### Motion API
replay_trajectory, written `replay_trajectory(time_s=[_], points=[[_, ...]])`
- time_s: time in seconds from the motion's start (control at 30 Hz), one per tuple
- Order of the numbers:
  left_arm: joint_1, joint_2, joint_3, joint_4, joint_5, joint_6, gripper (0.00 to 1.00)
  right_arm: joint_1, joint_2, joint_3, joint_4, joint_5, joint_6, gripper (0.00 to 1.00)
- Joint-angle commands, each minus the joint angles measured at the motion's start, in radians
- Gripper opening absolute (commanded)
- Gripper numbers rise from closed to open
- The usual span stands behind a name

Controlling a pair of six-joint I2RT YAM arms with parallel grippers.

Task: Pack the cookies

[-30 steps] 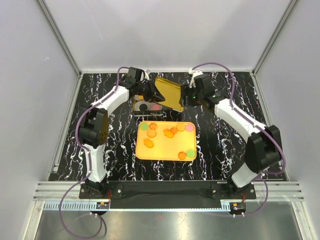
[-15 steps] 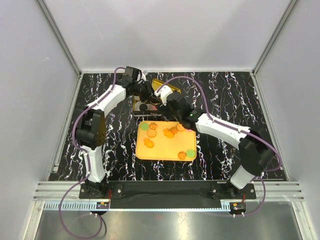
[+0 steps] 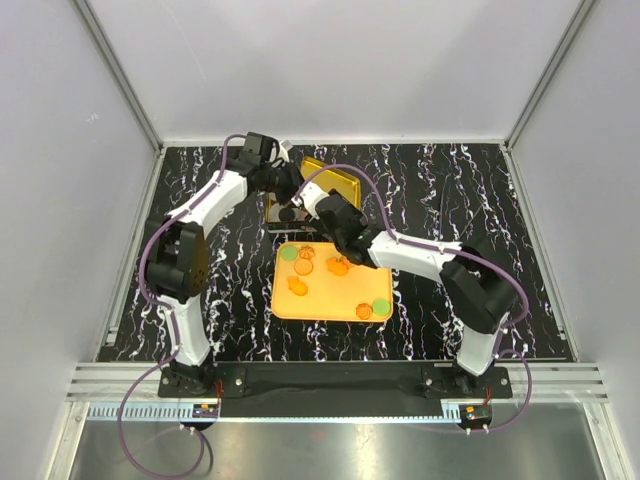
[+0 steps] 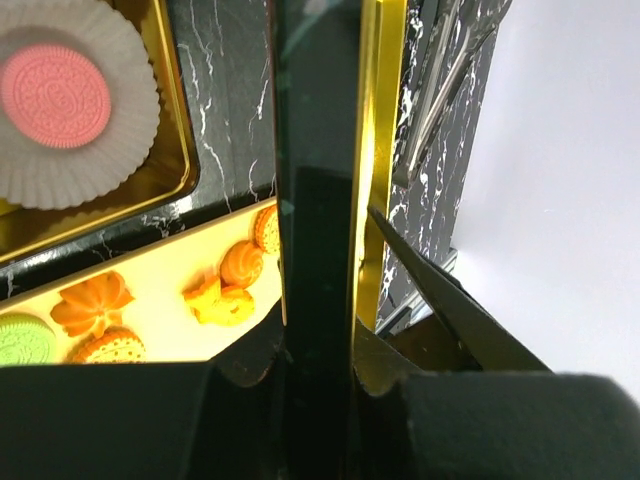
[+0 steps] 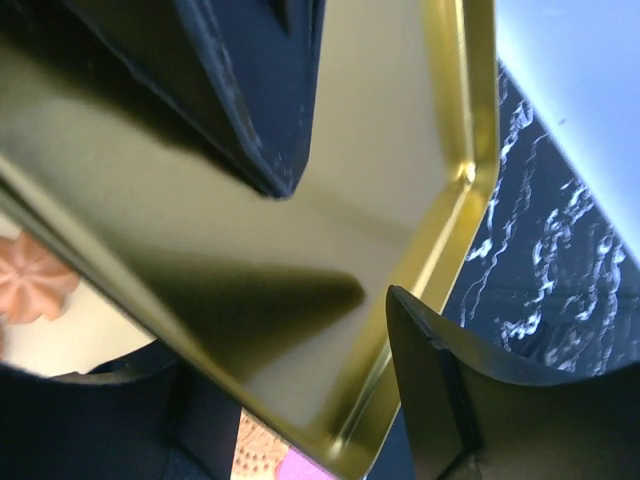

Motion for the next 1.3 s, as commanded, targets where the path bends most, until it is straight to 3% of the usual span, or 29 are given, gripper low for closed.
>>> replay_trajectory(time_s=[0.0, 0.2, 0.23, 0.3, 0.37, 0.53, 0.57, 0.63, 0.73, 0.93, 1.07, 1.23, 1.27], points=[[0.009, -0.071, -0.002, 0.032, 0.056, 0.01, 0.0, 0.026, 0.015, 0.045, 0.153, 0.106, -0.097, 0.6], [0.011, -0.083, -0.01, 0.032, 0.066, 0.01, 0.01, 0.038, 0.037, 0.033, 0.286, 0.171, -0.182, 0.32], [0.011, -0.085, -0.008, 0.032, 0.068, 0.01, 0.08, 0.044, 0.039, 0.033, 0.29, 0.176, -0.191, 0.22], [0.012, -0.091, -0.007, 0.03, 0.065, 0.013, 0.16, 0.049, 0.036, 0.037, 0.294, 0.185, -0.197, 0.15], [0.014, -0.102, 0.004, 0.027, 0.051, 0.018, 0.31, 0.053, 0.028, 0.034, 0.293, 0.179, -0.2, 0.08], [0.037, -0.114, 0.033, 0.039, 0.017, 0.027, 0.73, 0.058, -0.007, 0.051, 0.231, 0.185, -0.174, 0.0], [0.041, -0.114, 0.042, 0.029, -0.015, 0.033, 0.85, 0.058, -0.014, 0.06, 0.216, 0.182, -0.168, 0.0], [0.051, -0.116, 0.071, 0.03, -0.036, 0.044, 0.93, 0.059, -0.037, 0.066, 0.173, 0.167, -0.154, 0.0], [0.066, -0.104, 0.137, 0.018, -0.081, 0.056, 0.99, 0.058, -0.067, 0.082, 0.1, 0.145, -0.11, 0.0], [0.123, -0.041, 0.326, 0.01, -0.106, 0.0, 0.99, 0.056, -0.107, 0.164, -0.15, 0.044, 0.031, 0.0], [0.193, -0.041, 0.366, 0.09, -0.099, -0.063, 0.99, 0.029, -0.113, 0.24, -0.275, -0.071, 0.126, 0.0], [0.229, -0.112, 0.345, 0.058, -0.217, -0.021, 0.99, -0.126, -0.092, 0.379, -0.414, -0.446, 0.359, 0.0], [0.227, -0.134, 0.322, 0.045, -0.303, -0.004, 0.99, -0.157, -0.084, 0.402, -0.419, -0.532, 0.396, 0.0]])
